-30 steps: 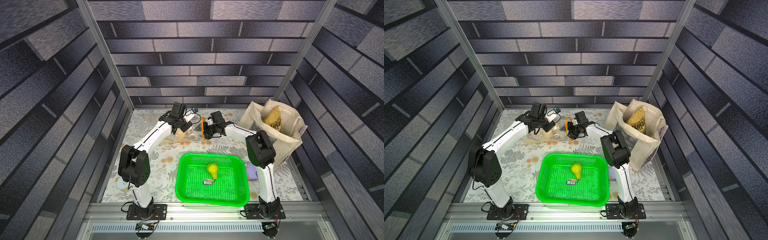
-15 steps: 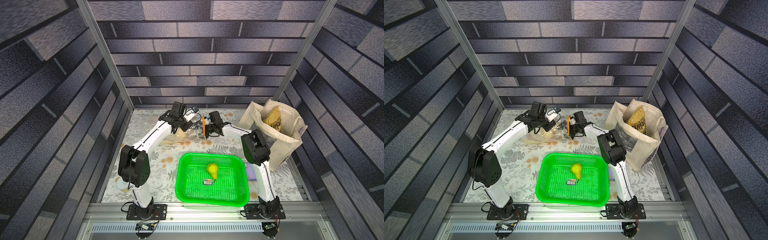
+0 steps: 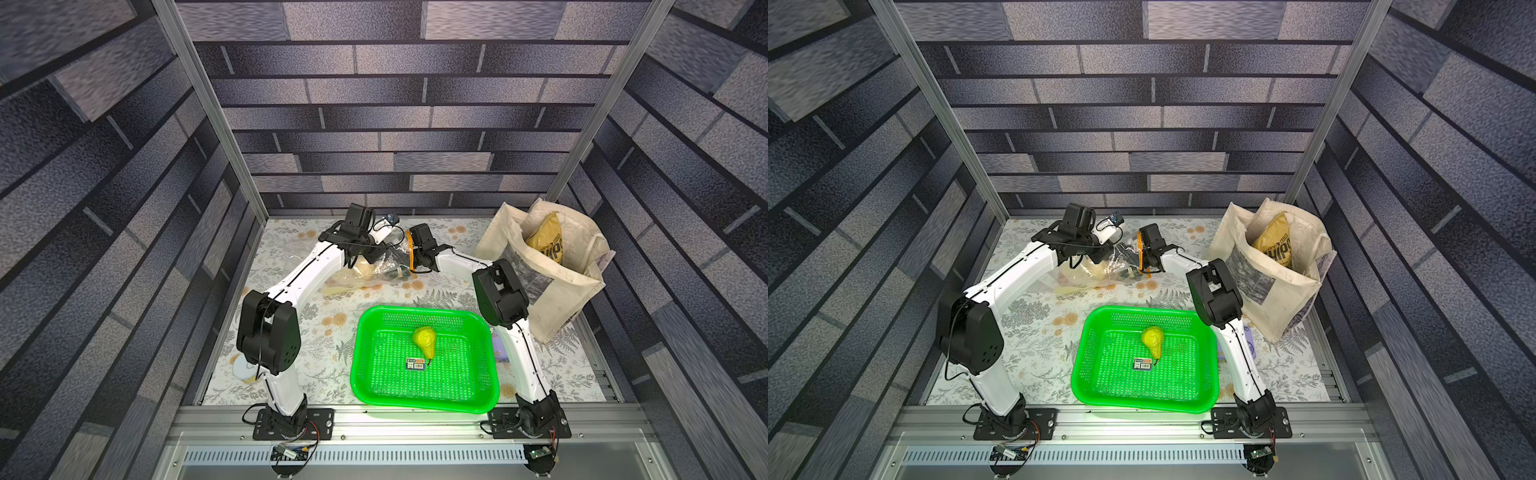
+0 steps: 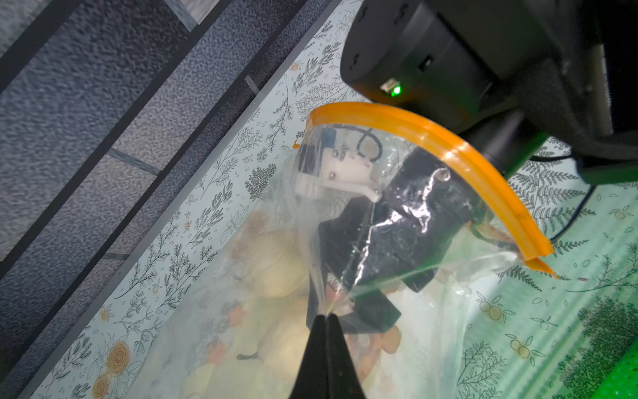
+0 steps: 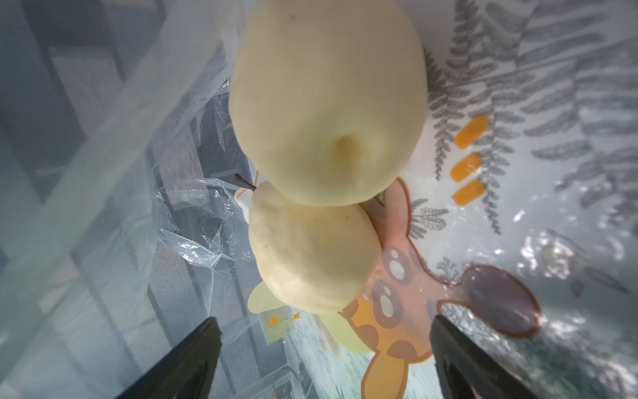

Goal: Open the zip-top bag and take out the pear
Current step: Pick up the pear from the zipper food storage bag.

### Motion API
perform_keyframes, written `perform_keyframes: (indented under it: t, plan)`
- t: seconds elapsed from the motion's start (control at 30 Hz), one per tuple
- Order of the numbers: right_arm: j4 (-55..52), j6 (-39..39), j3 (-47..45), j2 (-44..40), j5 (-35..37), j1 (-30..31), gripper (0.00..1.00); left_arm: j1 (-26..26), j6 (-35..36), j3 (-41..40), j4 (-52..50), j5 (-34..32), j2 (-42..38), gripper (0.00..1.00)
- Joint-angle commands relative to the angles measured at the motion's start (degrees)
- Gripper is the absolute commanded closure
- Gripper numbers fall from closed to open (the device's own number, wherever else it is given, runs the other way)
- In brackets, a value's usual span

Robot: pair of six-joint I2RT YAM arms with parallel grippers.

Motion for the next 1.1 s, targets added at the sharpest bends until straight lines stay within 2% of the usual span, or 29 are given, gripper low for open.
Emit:
perform_keyframes:
  t: [0.0, 0.3, 0.33, 0.37, 0.4, 0.5, 0.6, 0.63, 0.73, 0.9, 1.07]
  plan:
    - [0.0, 0.3, 1.5, 1.9, 0.2, 0.6, 0.05, -0.5, -1.4, 0.9, 0.3, 1.1, 0.1, 1.0]
    - [1.7, -0.6, 2.2, 2.7, -2.3, 1.8, 0.03, -0.8, -2.8, 2.8, -0.2, 0.6, 1.3, 0.99]
    - [1.7, -0.5, 2.1, 2.8, -2.2, 1.8, 0.04, -0.7, -3.5, 3.0, -0.4, 0.5, 1.3, 0.94]
    - [1.5, -0.6, 2.2, 2.8, -2.1, 1.9, 0.04, -0.4, -5.3, 3.1, -0.2, 0.6, 1.0, 0.82]
    - [1.3, -0.8, 2.3, 2.9, -1.9, 1.8, 0.04, 0.2, -7.6, 3.1, 0.1, 1.7, 0.4, 0.76]
    - [-0.2, -1.6, 3.4, 3.3, -1.3, 1.8, 0.03, 3.2, -14.4, 2.5, 0.9, 8.8, -2.2, 0.55]
    - [-1.9, -3.1, 4.4, 3.4, -0.3, 1.8, 0.02, 5.8, -20.1, 0.8, 2.6, 11.3, -5.4, 0.39]
    - [-2.5, -3.6, 4.6, 3.3, 0.1, 1.8, 0.02, 6.5, -21.7, 0.2, 2.8, 11.0, -6.4, 0.38]
    - [-3.5, -4.6, 5.3, 3.3, 0.7, 1.7, 0.02, 8.5, -26.7, -1.5, 1.9, 7.3, -8.9, 0.38]
    - [-3.9, -4.7, 6.1, 3.9, 0.7, 1.8, 0.03, 11.2, -33.1, -2.7, -3.4, 1.6, -9.7, 0.48]
    - [-4.3, -4.8, 7.1, 3.9, 0.6, 1.8, 0.05, 13.0, -38.4, -2.1, -7.4, 1.5, -6.7, 0.58]
